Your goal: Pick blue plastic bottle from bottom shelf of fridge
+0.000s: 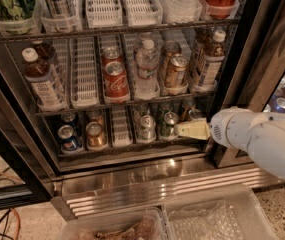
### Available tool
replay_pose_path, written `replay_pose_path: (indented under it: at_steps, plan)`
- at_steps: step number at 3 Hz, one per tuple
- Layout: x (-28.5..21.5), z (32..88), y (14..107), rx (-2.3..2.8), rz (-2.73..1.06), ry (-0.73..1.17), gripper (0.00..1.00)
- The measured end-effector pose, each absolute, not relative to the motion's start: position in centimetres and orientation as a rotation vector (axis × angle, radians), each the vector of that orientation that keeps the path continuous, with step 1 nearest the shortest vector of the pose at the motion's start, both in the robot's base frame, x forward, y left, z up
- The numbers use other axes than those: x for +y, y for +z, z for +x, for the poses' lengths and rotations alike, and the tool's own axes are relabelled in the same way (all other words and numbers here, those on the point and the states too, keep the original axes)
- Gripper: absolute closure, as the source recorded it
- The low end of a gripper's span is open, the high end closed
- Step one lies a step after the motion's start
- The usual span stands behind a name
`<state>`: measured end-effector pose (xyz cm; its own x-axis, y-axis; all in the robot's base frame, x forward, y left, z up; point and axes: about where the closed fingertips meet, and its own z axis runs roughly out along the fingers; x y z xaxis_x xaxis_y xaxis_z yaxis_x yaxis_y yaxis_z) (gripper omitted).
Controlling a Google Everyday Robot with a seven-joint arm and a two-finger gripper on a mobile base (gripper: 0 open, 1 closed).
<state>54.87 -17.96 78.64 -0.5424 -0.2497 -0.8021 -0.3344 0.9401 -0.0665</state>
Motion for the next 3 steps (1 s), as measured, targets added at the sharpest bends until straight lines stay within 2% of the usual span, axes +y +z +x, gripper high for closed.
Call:
replay_pose_path:
  at_steps: [1,3]
  plan:
    - [-20.42,56.20,81.19,2.060,-0.342,0.070,0.00]
    - [-20.73,56.32,81.08,2.054,-0.281,0.103,0.00]
